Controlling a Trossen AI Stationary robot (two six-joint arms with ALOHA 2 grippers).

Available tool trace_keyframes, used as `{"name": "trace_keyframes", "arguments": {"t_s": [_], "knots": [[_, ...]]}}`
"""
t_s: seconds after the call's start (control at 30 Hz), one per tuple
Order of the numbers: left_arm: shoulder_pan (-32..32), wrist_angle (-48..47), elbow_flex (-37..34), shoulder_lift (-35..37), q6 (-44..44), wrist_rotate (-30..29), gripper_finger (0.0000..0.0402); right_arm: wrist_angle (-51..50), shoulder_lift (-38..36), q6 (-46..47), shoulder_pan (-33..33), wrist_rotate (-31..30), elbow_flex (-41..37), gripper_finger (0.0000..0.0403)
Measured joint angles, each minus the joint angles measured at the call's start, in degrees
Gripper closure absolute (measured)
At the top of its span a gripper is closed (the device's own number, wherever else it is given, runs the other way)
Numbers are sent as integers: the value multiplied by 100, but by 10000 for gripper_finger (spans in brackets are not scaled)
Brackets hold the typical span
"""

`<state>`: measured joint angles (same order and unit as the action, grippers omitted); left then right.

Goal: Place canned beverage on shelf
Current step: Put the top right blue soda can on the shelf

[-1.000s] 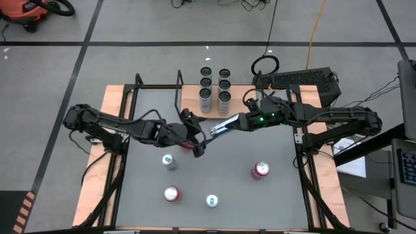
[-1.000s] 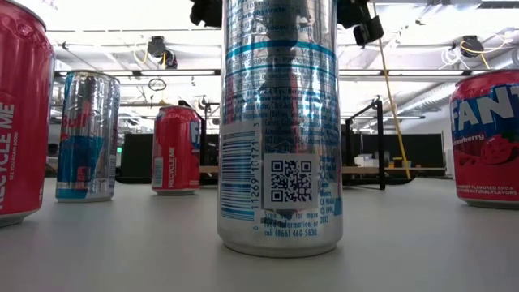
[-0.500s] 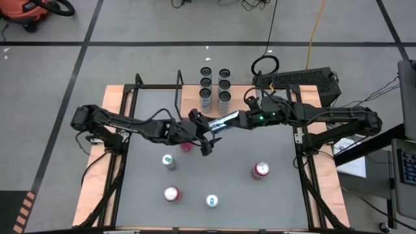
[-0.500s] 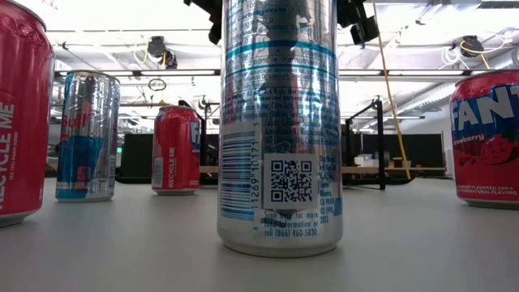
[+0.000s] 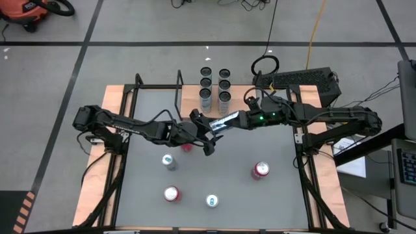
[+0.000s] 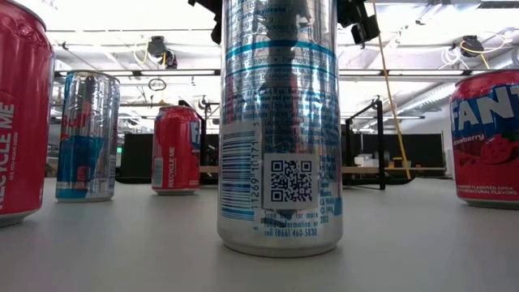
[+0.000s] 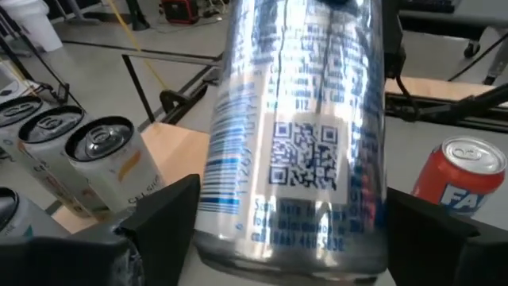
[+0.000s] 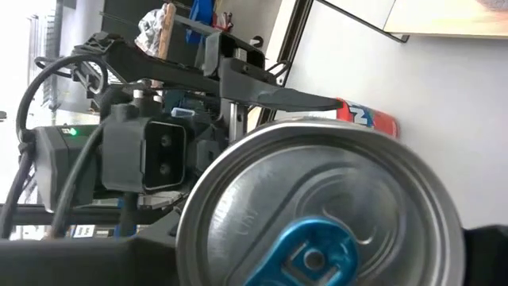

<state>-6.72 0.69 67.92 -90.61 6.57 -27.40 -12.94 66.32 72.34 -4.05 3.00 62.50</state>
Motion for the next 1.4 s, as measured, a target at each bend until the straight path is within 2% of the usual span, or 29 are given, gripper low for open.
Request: {"name": "trace_keyframes", "arguments": {"t_s": [0.3, 0.5, 0.7, 0.93, 1.1, 1.4], "knots": [[-4, 115, 4, 13, 8, 8, 134, -103, 0, -105, 0, -17, 0, 204], [-6, 99, 4, 13, 9, 150, 166, -181, 0, -166, 1, -4, 0, 203], [-65, 96, 2, 13, 177, 266, 171, -200, -2, -278, 3, 35, 0, 192], [-179, 153, 2, 15, 850, 757, 173, -231, -2, -649, 7, 457, 0, 126], [-232, 155, 2, 20, 1405, 1210, 174, -230, -109, -868, 2, 481, 0, 93], [-273, 201, 146, 52, 2258, 1834, 174, -443, -619, -1789, 2, 631, 0, 83]]}}
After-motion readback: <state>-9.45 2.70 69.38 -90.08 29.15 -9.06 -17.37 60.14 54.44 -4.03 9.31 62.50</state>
